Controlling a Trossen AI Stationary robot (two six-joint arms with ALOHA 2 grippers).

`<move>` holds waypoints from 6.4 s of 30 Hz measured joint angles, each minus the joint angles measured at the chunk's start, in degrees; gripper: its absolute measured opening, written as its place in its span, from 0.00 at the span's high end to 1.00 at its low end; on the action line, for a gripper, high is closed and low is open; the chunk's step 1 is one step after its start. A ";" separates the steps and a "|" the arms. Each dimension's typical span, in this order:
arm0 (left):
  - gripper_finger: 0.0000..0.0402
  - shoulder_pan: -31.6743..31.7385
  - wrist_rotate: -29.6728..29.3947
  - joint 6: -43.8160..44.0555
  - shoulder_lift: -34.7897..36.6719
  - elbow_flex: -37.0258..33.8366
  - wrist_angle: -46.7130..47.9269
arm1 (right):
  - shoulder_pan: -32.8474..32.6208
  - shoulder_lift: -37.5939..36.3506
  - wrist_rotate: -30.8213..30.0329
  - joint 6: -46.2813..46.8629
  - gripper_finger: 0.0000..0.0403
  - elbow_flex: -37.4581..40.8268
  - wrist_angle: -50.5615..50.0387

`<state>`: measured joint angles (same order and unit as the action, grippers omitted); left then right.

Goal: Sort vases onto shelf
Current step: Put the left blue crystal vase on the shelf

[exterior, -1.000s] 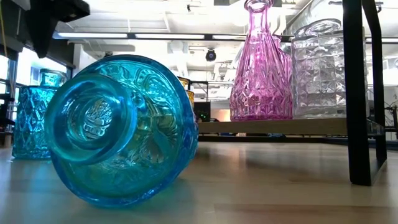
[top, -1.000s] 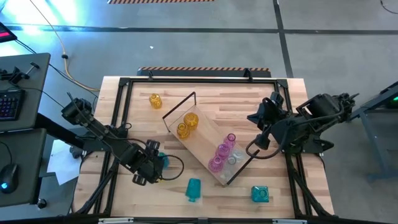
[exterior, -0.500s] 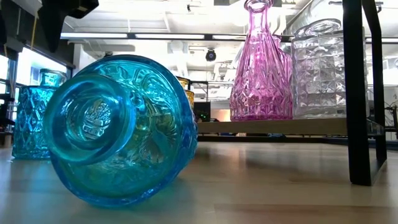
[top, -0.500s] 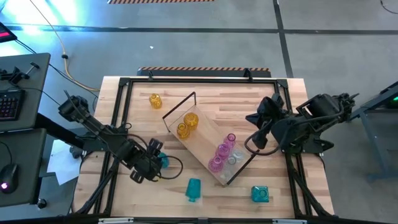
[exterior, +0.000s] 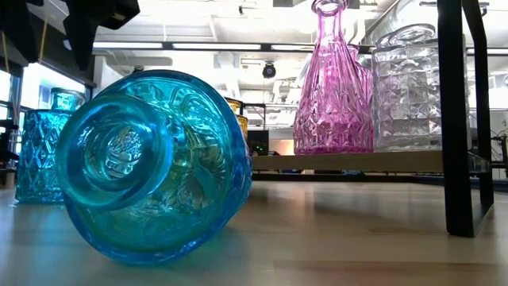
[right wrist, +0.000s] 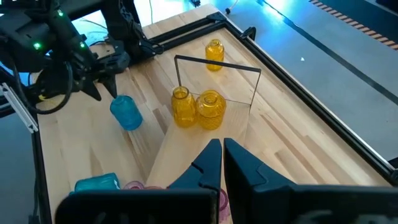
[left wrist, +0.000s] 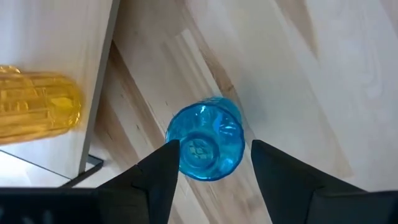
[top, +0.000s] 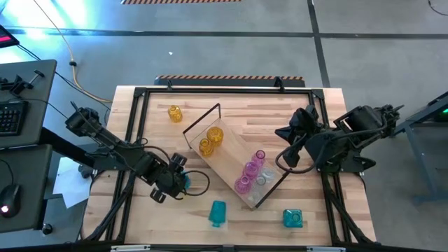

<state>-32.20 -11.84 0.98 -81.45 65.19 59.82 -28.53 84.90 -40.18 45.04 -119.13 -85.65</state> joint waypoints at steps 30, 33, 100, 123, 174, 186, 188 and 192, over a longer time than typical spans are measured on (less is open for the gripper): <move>0.54 -0.07 3.61 6.14 2.00 -7.27 -7.02 | 0.00 0.00 -0.27 -0.48 1.00 0.00 -0.06; 0.54 -0.18 3.53 7.71 2.27 -8.60 -7.85 | 0.00 0.00 -0.28 -0.48 1.00 0.00 -0.06; 0.98 10.89 8.82 -11.78 -0.86 1.09 -8.60 | 0.00 0.07 -0.21 -1.99 1.00 0.00 2.54; 0.99 20.96 8.72 -32.57 -18.50 23.58 -0.70 | 0.00 0.22 2.29 -2.01 1.00 0.00 1.80; 0.99 34.18 12.70 -44.77 -29.92 37.94 0.10 | 0.00 0.22 2.69 -3.64 1.00 -0.02 0.62; 0.99 34.69 12.77 -44.81 -29.92 37.94 -2.98 | 0.00 0.22 2.27 -3.58 1.00 -0.02 0.60; 0.97 34.69 12.77 -44.71 -29.92 37.94 -3.09 | 0.00 0.22 2.27 -3.52 1.00 -0.02 0.62; 0.92 34.69 12.77 -44.54 -29.92 37.94 -3.11 | 0.00 0.22 2.27 -3.48 1.00 -0.02 0.62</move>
<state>2.48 0.93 -43.56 -111.37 103.13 56.71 -28.53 85.12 -37.91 41.55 -119.15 -85.03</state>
